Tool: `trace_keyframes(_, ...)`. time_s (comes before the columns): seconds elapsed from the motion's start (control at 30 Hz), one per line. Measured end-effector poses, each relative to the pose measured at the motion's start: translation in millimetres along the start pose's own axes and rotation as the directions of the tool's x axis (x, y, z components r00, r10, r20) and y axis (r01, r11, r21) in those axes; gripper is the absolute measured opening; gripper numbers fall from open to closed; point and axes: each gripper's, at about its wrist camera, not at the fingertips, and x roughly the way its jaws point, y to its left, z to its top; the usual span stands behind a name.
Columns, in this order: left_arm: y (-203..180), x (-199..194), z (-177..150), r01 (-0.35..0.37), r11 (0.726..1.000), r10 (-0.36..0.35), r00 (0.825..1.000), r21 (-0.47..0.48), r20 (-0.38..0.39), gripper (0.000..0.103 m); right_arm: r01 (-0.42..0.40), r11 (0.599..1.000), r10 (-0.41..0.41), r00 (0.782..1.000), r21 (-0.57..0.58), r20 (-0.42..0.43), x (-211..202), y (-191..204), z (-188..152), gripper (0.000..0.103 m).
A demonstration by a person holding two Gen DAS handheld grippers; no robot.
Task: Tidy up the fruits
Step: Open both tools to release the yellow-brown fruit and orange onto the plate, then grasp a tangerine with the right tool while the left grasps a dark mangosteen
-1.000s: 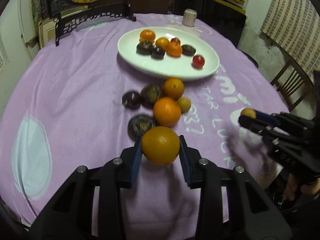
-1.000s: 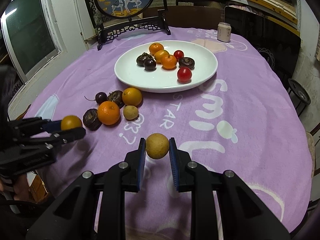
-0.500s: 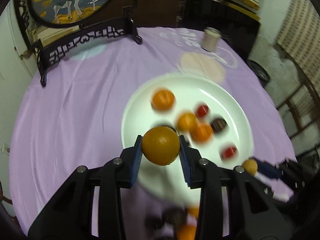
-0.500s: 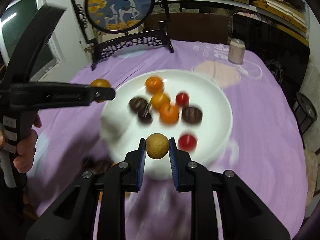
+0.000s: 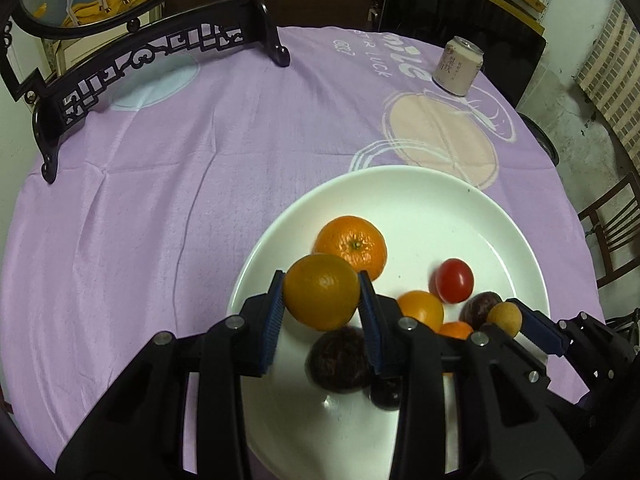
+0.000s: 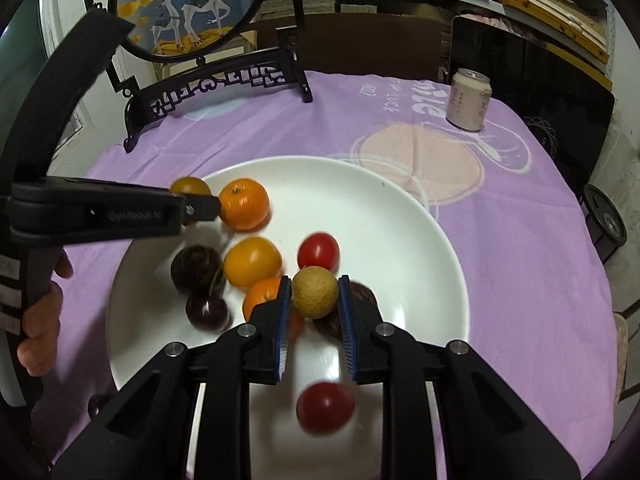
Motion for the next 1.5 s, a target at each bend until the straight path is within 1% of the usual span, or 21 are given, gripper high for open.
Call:
trace_keyframes(0.03, 0.5, -0.4, -0.2, -0.007, 1.000, 0.007, 1.000, -0.003, 0.001, 0.044, 0.036, 0.999, -0.036, 0.999, -0.017, -0.012, -0.3, 3.0, -0.4, 0.052)
trace_keyframes(0.07, 0.9, -2.5, -1.2, -0.014, 1.000, 0.014, 1.000, -0.006, 0.005, 0.057, 0.072, 0.997, -0.072, 0.997, -0.025, -0.007, -2.9, 4.1, -1.2, 0.061)
trace_keyframes(0.1, 1.8, -8.6, -3.6, -0.009, 1.000, 0.009, 1.000, -0.007, 0.021, 0.081, 0.097, 0.995, -0.096, 0.995, -0.036, 0.008, -8.9, 5.7, -3.2, 0.066)
trace_keyframes(0.13, 1.8, -17.6, -7.5, -0.004, 1.000, 0.004, 0.999, -0.001, 0.054, 0.087, 0.106, 0.993, -0.105, 0.994, -0.048, 0.019, -15.5, 7.6, -5.3, 0.069)
trace_keyframes(0.17, 1.1, -30.0, -13.4, -0.011, 1.000, 0.009, 0.996, 0.014, 0.088, 0.087, 0.106, 0.993, -0.104, 0.994, -0.057, 0.021, -25.0, 9.8, -8.6, 0.072)
trace_keyframes(0.23, -0.8, -48.5, -26.5, -0.010, 0.999, 0.006, 0.994, 0.033, 0.108, 0.093, 0.102, 0.993, -0.101, 0.994, -0.053, 0.029, -42.3, 12.3, -15.7, 0.086)
trace_keyframes(0.3, -1.8, -70.1, -43.8, 0.006, 0.999, -0.012, 0.989, 0.044, 0.145, 0.094, 0.104, 0.994, -0.102, 0.994, -0.041, 0.047, -65.4, 16.2, -28.4, 0.098)
trace_keyframes(0.37, -4.9, -91.9, -65.2, -0.003, 0.999, -0.007, 0.983, 0.054, 0.182, 0.100, 0.101, 0.995, -0.099, 0.993, -0.025, 0.065, -87.7, 21.0, -45.3, 0.098)
trace_keyframes(0.43, -8.5, -117.9, -97.1, -0.001, 0.999, -0.011, 0.973, 0.053, 0.230, 0.101, 0.088, 0.996, -0.088, 0.995, 0.002, 0.055, -103.3, 25.5, -63.6, 0.101)
trace_keyframes(0.47, -9.8, -124.0, -106.1, -0.005, 0.999, -0.008, 0.971, 0.053, 0.241, 0.101, 0.085, 0.996, -0.086, 0.995, 0.014, 0.051, -108.0, 27.1, -70.5, 0.101)
trace_keyframes(0.57, -16.0, -149.7, -148.2, -0.030, 0.997, 0.009, 0.958, 0.071, 0.288, 0.101, 0.101, 0.994, -0.102, 0.993, 0.036, 0.053, -124.1, 35.5, -91.9, 0.101)
trace_keyframes(0.63, -18.1, -163.2, -174.0, -0.063, 0.996, 0.040, 0.950, 0.064, 0.311, 0.101, 0.115, 0.993, -0.118, 0.991, 0.039, 0.060, -133.7, 41.3, -101.2, 0.101)
trace_keyframes(0.7, -15.5, -174.0, -194.9, -0.068, 0.996, 0.048, 0.946, 0.049, 0.322, 0.101, 0.115, 0.993, -0.118, 0.991, 0.039, 0.066, -141.5, 45.7, -107.9, 0.101)
trace_keyframes(0.8, -3.9, -181.3, -212.8, -0.052, 0.999, 0.047, 0.951, 0.007, 0.305, 0.101, 0.102, 0.994, -0.104, 0.992, 0.038, 0.068, -150.9, 51.3, -116.3, 0.101)
trace_keyframes(1.03, 19.0, -191.1, -234.1, -0.046, 0.997, 0.061, 0.950, -0.054, 0.306, 0.101, 0.092, 0.996, -0.093, 0.993, 0.012, 0.067, -157.7, 66.1, -124.0, 0.101)
trace_keyframes(1.13, 25.3, -189.0, -240.9, -0.071, 0.996, 0.087, 0.953, -0.062, 0.292, 0.101, 0.040, 0.999, -0.039, 0.998, -0.017, 0.053, -152.5, 77.4, -128.4, 0.101)
trace_keyframes(1.23, 35.3, -184.2, -247.6, -0.079, 0.994, 0.098, 0.958, -0.079, 0.268, 0.101, -0.078, 0.996, 0.079, 0.996, -0.046, 0.041, -140.9, 91.7, -134.0, 0.100)
trace_keyframes(1.27, 40.2, -182.8, -250.4, -0.083, 0.992, 0.104, 0.960, -0.090, 0.261, 0.101, -0.105, 0.993, 0.107, 0.994, -0.049, 0.039, -139.5, 93.8, -133.3, 0.096)
trace_keyframes(1.33, 47.0, -181.8, -253.0, -0.092, 0.990, 0.116, 0.960, -0.105, 0.253, 0.101, -0.154, 0.986, 0.155, 0.988, -0.058, 0.013, -130.7, 100.3, -132.1, 0.070)
trace_keyframes(1.43, 58.0, -182.4, -257.2, -0.099, 0.987, 0.130, 0.960, -0.130, 0.249, 0.101, -0.185, 0.981, 0.183, 0.982, -0.053, -0.034, -114.8, 106.9, -131.2, 0.059)
trace_keyframes(1.5, 63.2, -183.4, -257.7, -0.102, 0.985, 0.135, 0.959, -0.139, 0.251, 0.101, -0.187, 0.981, 0.185, 0.982, -0.053, -0.050, -106.5, 110.8, -129.0, 0.055)
